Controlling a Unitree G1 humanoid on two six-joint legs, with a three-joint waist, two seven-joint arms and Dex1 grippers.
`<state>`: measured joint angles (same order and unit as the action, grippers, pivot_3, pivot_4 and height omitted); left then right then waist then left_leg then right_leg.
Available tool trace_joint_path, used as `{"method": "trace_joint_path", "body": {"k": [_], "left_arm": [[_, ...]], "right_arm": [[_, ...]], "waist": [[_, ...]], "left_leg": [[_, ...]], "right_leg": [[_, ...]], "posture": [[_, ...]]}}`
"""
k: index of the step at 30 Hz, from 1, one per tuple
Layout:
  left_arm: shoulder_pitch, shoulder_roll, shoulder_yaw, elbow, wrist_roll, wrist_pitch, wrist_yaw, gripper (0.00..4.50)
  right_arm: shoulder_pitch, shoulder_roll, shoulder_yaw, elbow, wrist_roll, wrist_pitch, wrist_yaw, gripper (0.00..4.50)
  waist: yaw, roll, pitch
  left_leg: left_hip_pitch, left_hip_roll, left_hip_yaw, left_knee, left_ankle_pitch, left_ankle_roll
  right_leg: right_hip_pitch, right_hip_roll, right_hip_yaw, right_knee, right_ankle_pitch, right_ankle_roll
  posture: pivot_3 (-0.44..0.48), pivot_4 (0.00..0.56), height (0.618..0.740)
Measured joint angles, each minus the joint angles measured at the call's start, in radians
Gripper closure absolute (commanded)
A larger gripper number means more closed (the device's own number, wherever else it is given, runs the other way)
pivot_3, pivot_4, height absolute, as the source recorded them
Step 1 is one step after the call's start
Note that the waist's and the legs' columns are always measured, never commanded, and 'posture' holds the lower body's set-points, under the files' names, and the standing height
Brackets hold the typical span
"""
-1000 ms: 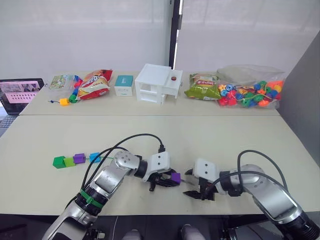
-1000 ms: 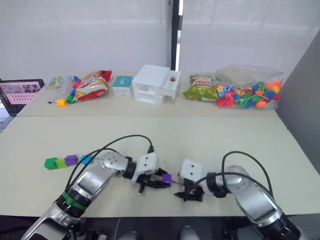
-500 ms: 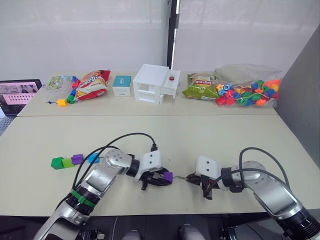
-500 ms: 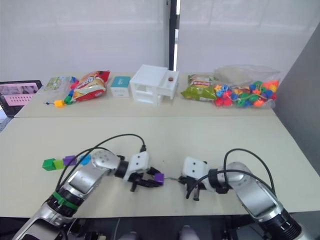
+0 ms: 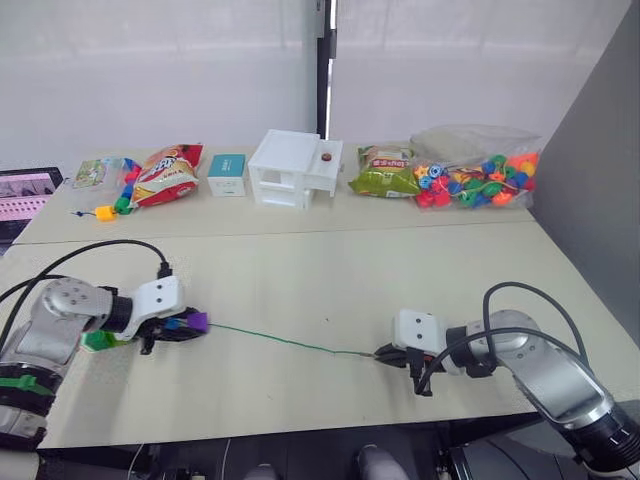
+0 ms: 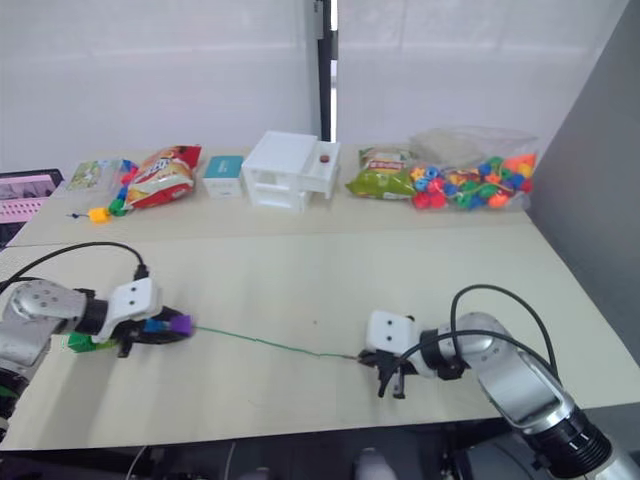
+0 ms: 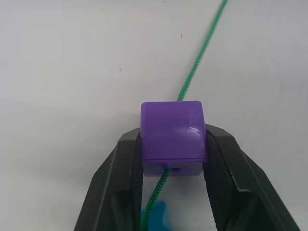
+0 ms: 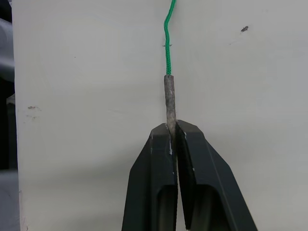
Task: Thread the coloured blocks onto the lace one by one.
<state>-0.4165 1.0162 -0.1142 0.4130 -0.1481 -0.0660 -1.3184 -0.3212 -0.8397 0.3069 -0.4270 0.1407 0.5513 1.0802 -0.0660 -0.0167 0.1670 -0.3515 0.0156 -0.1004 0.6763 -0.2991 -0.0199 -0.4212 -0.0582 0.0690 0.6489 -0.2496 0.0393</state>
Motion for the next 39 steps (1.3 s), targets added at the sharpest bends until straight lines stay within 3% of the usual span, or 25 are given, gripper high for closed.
{"method": "trace_joint_path", "body": {"k": [3, 5, 11, 20, 26, 30, 38, 39], "left_arm": [[0.002, -0.006, 0.007, -0.006, -0.001, 0.004, -0.002, 3.3], [0.001, -0.023, 0.02, -0.009, -0.009, 0.038, -0.006, 2.24], [-0.024, -0.031, 0.0, -0.009, 0.023, 0.067, -0.03, 0.33], [-0.265, 0.051, -0.146, -0.045, 0.143, 0.139, -0.239, 0.33], [-0.382, 0.148, -0.343, -0.175, 0.177, 0.268, -0.289, 0.33], [-0.448, 0.111, -0.433, -0.184, 0.252, 0.334, -0.291, 0.33], [-0.409, 0.007, -0.453, -0.179, 0.353, 0.355, -0.264, 0.33], [-0.408, 0.007, -0.452, -0.179, 0.357, 0.354, -0.263, 0.59]], "right_arm": [[-0.009, 0.004, 0.003, 0.0, 0.0, 0.0, 0.002, 4.5], [-0.01, 0.005, 0.007, 0.0, 0.0, 0.0, 0.002, 4.5], [-0.014, 0.01, 0.02, 0.0, 0.0, 0.011, 0.0, 4.5], [-0.014, 0.048, 0.037, -0.041, 0.003, 0.085, -0.018, 4.5], [-0.011, 0.061, 0.042, -0.057, 0.002, 0.112, -0.034, 4.5], [0.006, 0.072, 0.045, -0.074, 0.002, 0.131, -0.054, 4.5], [0.034, 0.079, 0.048, -0.113, 0.003, 0.171, -0.089, 4.5], [0.037, 0.079, 0.048, -0.113, 0.003, 0.174, -0.091, 4.5]], "waist": [[0.0, 0.0, 0.0], [0.003, 0.001, 0.0], [0.015, 0.0, 0.0], [0.023, -0.002, 0.002], [0.02, -0.002, 0.002], [0.023, -0.002, 0.002], [0.019, -0.003, 0.002], [0.019, -0.003, 0.002]], "left_leg": [[0.0, 0.0, 0.0, 0.0, 0.0, 0.0], [0.0, -0.001, 0.0, 0.0, 0.0, 0.0], [-0.002, -0.001, 0.0, 0.001, 0.0, 0.0], [-0.004, -0.002, 0.0, 0.001, 0.0, 0.0], [-0.003, -0.001, -0.001, 0.001, 0.0, 0.001], [-0.004, -0.002, -0.001, 0.002, 0.0, 0.001], [-0.004, -0.001, -0.001, 0.002, 0.0, 0.001], [-0.004, -0.001, -0.001, 0.002, -0.001, 0.001]], "right_leg": [[0.0, 0.0, 0.0, 0.0, 0.0, 0.0], [0.0, 0.0, 0.0, 0.0, 0.0, 0.0], [-0.001, -0.001, 0.0, 0.0, 0.0, 0.0], [-0.002, -0.001, 0.0, 0.0, 0.0, 0.0], [-0.002, -0.001, 0.0, 0.0, 0.0, 0.0], [-0.001, -0.001, 0.0, 0.0, 0.0, 0.0], [-0.002, 0.0, 0.0, 0.0, 0.0, 0.0], [-0.002, 0.0, 0.0, 0.001, 0.0, 0.0]], "posture": [[0.0, 0.15, 0.74], [0.0, 0.15, 0.74], [0.0, 0.15, 0.74], [0.0, 0.15, 0.74], [0.0, 0.15, 0.74], [0.0, 0.15, 0.74], [0.0, 0.15, 0.74], [0.0, 0.15, 0.74]]}}
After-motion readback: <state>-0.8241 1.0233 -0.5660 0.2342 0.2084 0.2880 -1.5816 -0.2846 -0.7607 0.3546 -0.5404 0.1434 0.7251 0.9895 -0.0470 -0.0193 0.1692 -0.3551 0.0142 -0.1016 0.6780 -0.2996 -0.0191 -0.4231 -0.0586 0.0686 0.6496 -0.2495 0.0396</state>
